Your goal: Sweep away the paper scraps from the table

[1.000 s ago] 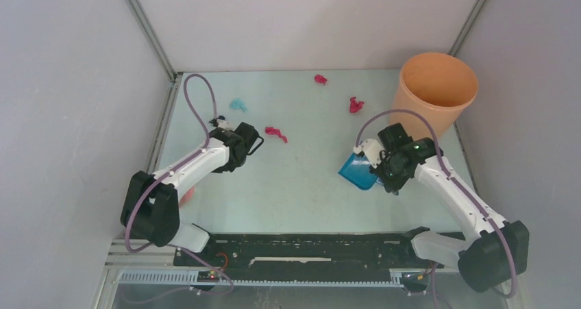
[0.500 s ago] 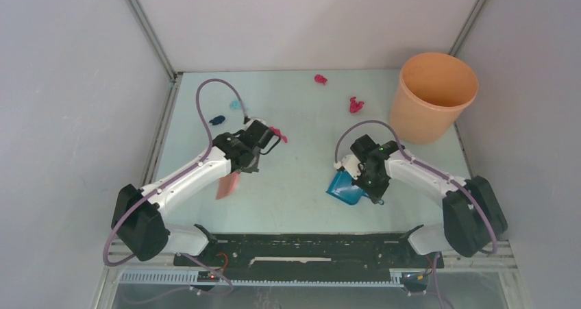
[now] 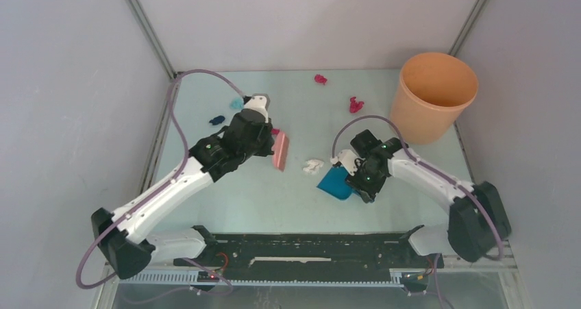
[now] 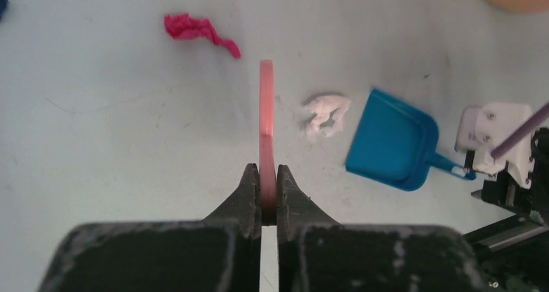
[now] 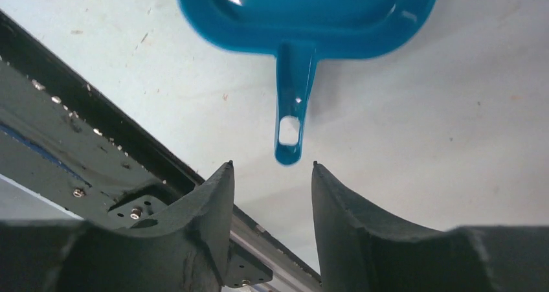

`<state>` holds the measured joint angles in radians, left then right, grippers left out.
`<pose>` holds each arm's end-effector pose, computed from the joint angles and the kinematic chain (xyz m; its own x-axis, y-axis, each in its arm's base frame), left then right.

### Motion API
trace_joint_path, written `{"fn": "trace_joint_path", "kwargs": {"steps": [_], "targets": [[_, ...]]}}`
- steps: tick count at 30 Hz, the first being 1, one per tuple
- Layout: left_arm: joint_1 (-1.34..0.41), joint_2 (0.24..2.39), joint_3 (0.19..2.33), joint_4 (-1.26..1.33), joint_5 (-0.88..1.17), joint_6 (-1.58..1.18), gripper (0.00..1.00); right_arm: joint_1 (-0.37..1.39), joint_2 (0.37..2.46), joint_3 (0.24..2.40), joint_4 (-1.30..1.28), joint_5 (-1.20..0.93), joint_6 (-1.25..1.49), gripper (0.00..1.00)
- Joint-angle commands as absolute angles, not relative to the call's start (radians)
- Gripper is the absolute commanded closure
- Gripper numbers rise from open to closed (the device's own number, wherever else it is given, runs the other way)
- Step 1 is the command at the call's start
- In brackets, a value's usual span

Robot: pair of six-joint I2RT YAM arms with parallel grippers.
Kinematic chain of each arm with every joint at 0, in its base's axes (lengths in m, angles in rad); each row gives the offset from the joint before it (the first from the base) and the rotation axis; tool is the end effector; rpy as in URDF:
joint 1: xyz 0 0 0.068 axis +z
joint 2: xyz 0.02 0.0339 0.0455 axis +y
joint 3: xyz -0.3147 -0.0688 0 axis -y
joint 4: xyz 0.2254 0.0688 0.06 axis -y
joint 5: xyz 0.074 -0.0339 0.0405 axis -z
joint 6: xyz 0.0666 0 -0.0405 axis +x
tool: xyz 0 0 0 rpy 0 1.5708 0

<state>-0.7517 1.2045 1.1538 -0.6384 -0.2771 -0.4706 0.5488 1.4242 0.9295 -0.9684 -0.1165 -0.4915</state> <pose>0.1892 -0.1519 0.3680 -0.6419 0.0030 -0.7668 0.2373 0.9517 -0.1949 0.1802 0.1193 0.2313 -0.4982 -0.8541 -0.1493 -0.8665 0.4965 0.0512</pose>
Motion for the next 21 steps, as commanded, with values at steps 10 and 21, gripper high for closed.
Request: {"fn": "trace_joint_path", "kwargs": {"steps": [10,21], "targets": [[-0.652,1.355,1.452,-0.757,-0.726,-0.126,1.0,0.528,1.276,0.685,-0.747,-0.087,-0.595,0.45],[-0.508,1.765,1.669,-0.511,-0.781,0.32,1.0,0.505,1.241,0.652,-0.658,-0.084,-0.581,0.74]]}}
